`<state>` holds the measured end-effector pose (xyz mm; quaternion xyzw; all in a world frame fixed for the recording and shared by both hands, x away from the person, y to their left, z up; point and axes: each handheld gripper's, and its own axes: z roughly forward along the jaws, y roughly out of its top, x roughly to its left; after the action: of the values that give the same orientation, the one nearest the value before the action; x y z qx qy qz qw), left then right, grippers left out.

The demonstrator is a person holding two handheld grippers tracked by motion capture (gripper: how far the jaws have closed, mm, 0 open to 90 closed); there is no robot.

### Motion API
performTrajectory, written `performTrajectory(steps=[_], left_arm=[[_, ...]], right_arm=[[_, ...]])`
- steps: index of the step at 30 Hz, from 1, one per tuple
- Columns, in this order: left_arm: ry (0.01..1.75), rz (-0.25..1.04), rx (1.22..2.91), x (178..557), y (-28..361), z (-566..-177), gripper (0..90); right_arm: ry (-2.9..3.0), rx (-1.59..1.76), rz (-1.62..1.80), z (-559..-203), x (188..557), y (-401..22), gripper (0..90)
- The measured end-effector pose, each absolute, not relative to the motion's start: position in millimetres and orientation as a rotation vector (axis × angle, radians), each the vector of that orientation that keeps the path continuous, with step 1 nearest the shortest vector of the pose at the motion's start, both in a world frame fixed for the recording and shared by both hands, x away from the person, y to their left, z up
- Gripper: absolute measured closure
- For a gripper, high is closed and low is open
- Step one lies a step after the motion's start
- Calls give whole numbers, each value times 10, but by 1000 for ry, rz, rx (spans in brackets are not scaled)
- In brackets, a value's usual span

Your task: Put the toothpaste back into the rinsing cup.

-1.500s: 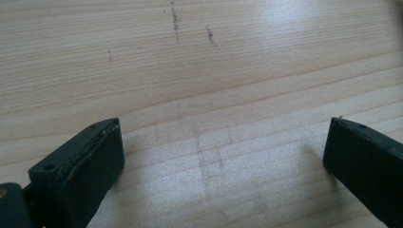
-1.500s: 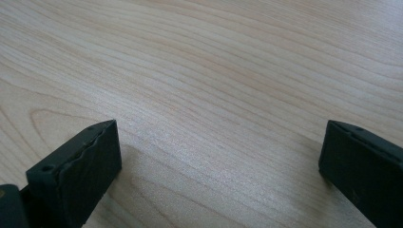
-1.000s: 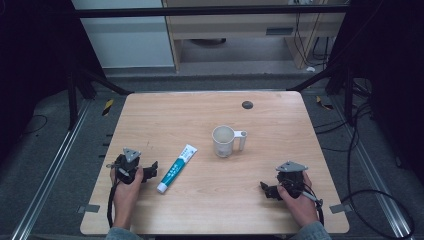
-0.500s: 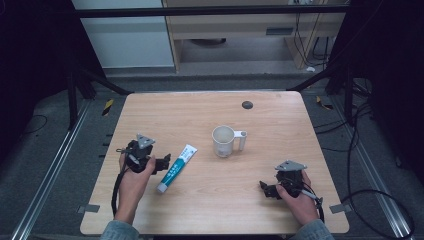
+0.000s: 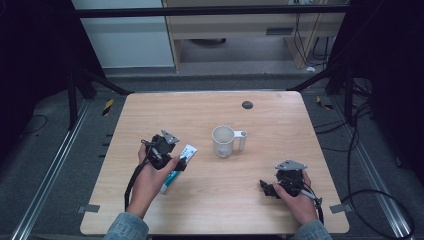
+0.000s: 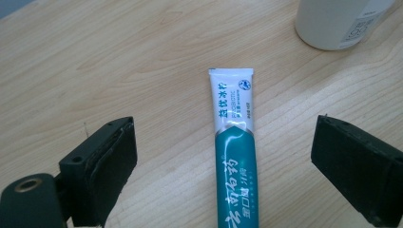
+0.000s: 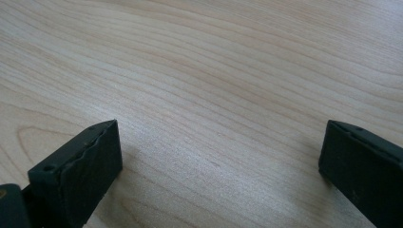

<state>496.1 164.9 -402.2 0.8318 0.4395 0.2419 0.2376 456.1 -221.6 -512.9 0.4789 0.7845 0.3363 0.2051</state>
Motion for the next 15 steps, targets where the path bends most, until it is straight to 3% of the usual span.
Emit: performTrajectory(steps=[6,15], left_arm=[[1097,660,2437,5017,1450,-3956,92],[1083,625,2503,5194,1264,-3992,130]], right_arm=[[2186,1339,941,-5128,4562,-2219,7],[2177,1363,940,-5123,4569,-2213,8]])
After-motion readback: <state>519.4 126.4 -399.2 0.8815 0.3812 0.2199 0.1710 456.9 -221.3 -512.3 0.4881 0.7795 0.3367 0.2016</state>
